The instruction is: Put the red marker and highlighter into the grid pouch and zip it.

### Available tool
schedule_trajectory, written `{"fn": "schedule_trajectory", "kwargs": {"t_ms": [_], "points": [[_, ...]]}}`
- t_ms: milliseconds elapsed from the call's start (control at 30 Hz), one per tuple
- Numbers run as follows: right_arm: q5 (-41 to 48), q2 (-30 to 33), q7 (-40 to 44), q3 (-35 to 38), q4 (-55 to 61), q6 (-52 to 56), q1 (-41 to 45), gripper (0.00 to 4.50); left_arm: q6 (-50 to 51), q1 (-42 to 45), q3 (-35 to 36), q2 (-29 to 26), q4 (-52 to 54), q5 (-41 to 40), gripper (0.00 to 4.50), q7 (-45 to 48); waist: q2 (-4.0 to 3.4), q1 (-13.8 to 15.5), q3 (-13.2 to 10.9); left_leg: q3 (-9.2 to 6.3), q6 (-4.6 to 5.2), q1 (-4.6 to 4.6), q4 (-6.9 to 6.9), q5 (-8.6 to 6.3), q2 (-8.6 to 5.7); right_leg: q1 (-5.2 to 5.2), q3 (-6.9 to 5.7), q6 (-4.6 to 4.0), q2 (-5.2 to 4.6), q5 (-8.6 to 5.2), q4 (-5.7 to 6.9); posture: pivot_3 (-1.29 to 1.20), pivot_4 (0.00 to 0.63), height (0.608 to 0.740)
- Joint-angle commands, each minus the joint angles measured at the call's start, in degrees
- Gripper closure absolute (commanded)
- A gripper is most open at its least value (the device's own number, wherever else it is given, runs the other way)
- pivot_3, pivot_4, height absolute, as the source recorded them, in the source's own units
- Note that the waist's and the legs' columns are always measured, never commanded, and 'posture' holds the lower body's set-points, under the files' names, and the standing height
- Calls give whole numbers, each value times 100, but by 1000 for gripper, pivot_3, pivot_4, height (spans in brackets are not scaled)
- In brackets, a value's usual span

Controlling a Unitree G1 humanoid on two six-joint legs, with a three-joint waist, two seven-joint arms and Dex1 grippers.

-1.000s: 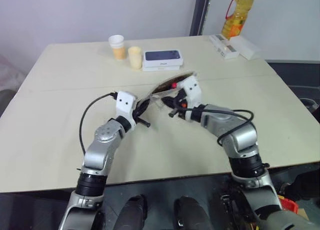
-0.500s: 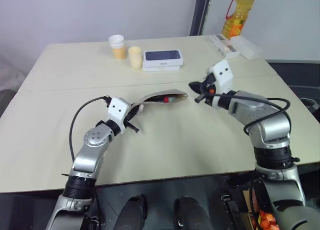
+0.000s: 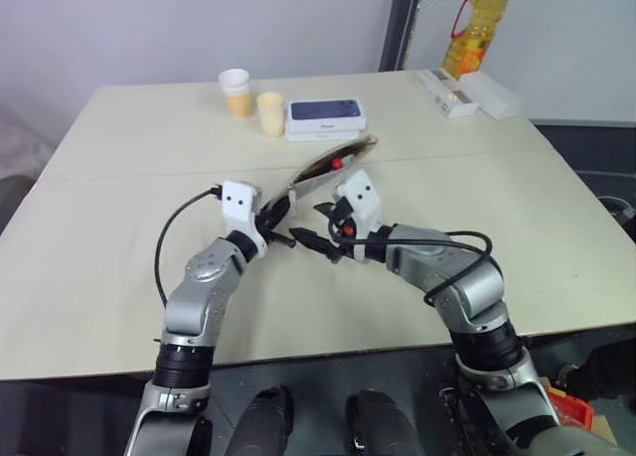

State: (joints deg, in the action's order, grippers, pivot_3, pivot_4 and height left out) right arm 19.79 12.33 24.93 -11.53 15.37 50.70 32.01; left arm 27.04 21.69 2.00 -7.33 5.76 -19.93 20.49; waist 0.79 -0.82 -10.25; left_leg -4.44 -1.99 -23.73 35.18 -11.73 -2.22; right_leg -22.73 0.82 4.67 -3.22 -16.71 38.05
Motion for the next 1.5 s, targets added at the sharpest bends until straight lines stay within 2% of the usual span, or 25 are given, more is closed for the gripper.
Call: {"fn": "schedule_trajectory", "kwargs": {"t_ms": [33,233,267,333,500,533,900,1133,1233,1400,1500], "points": [[-137,-148,-153,-2,-35,-270,131,670,74,127,114,37,316,-247,4500,-8,0,-5,0,0,0,0,0,0,1,0,0,0,1,0,1,0,150,740],[-291,-375,-260,-27,-276,-565,182,670,172,100,91,26,374,-396,4500,22,0,0,0,1,0,0,0,0,1,0,0,0,2,0,1,0,150,740],[-297,-412,-264,-13,-306,-599,191,904,179,99,84,20,383,-404,4500,22,0,1,0,1,0,0,0,0,1,0,0,0,2,0,1,0,150,740],[-294,-459,-264,11,-341,-637,199,1443,189,108,90,6,385,-428,4500,15,0,0,0,1,0,0,0,0,1,0,0,0,2,0,1,0,150,740],[-286,-488,-300,159,-384,-722,234,4105,202,154,135,-23,359,-445,4500,14,0,-3,0,0,0,0,0,0,2,-1,0,0,2,0,1,0,150,740],[-285,-488,-306,195,-389,-730,243,4459,203,163,144,-30,351,-445,4500,15,0,-2,0,0,0,0,-1,0,2,-1,0,0,2,0,1,0,150,740],[-227,-12,-402,618,-225,-730,275,4459,122,191,318,-214,117,-496,4500,129,0,1,0,1,0,0,0,0,0,0,0,0,1,0,0,0,150,740],[-268,271,-215,333,-144,-754,130,4459,430,211,564,-244,-18,-945,4500,295,0,-7,0,2,0,0,0,0,-2,1,0,0,-1,0,-2,0,150,740],[-276,212,-168,232,-110,-725,96,3565,566,200,624,-237,-20,-1100,4500,341,0,-29,0,2,0,3,-7,0,6,-1,2,-1,5,-1,-1,0,150,740],[-342,120,-189,98,-20,-791,55,1053,717,226,805,-187,-75,-1333,4500,252,0,-6,0,1,0,2,-4,0,6,-1,3,-1,7,-1,0,0,150,740],[-346,61,-192,65,-44,-801,55,1053,762,277,864,-216,-133,-1404,4500,239,0,0,0,2,0,2,-2,0,3,2,3,-1,3,0,-1,0,150,740]]}}
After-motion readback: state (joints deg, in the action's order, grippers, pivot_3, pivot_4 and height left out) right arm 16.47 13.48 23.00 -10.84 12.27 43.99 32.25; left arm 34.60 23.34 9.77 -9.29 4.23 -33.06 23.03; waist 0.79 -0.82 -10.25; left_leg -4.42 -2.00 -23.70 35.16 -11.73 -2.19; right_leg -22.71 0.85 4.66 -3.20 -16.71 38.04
